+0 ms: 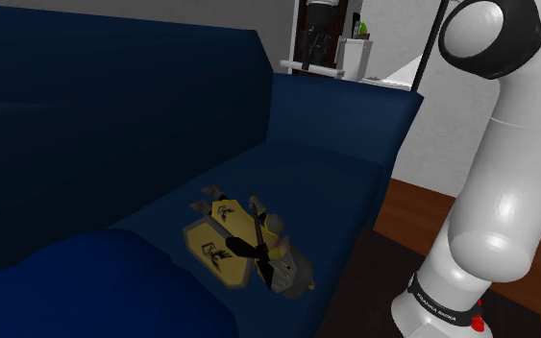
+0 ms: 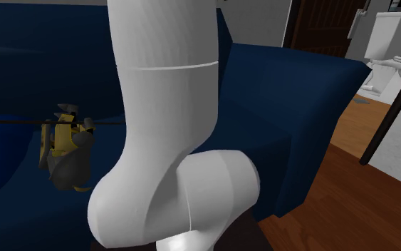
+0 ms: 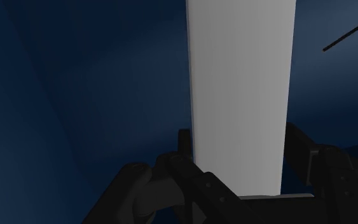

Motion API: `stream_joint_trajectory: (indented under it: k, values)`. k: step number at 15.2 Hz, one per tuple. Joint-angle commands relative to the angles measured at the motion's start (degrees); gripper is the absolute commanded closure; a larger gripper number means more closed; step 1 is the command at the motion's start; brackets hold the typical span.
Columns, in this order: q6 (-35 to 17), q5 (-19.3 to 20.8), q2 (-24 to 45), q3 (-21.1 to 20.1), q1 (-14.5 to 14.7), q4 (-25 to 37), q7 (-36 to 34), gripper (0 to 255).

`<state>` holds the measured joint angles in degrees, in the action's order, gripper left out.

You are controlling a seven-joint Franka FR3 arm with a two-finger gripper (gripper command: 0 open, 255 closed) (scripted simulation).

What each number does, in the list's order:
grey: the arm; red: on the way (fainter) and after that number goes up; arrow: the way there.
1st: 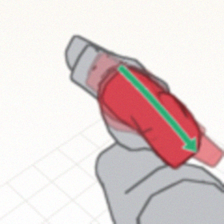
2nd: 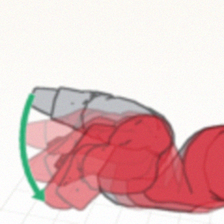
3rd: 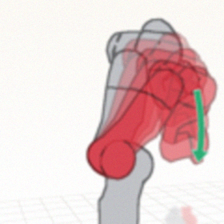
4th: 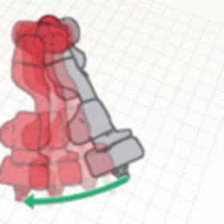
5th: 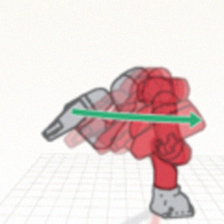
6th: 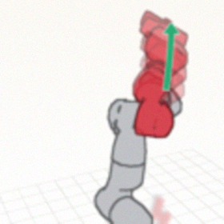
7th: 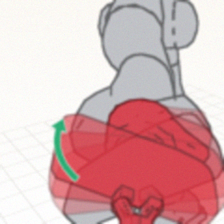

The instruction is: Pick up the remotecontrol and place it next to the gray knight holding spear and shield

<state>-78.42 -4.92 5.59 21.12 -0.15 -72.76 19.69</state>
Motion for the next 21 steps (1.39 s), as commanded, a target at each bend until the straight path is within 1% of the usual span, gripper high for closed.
stream_joint_trajectory:
  k: [1,7,12,17,21]
  values:
    - [-0.3,0.3,-0.4,-1.3,1.7,-0.5,-2.9,255]
    - [-0.7,0.7,-0.3,-5.0,6.4,-0.3,-11.2,255]
    - [-0.4,0.6,1.8,-7.9,9.9,2.4,-17.8,255]
    - [0.8,0.3,5.8,-10.4,13.4,8.0,-24.0,255]
    - [2.9,0.0,10.8,-12.1,16.0,15.2,-28.8,255]
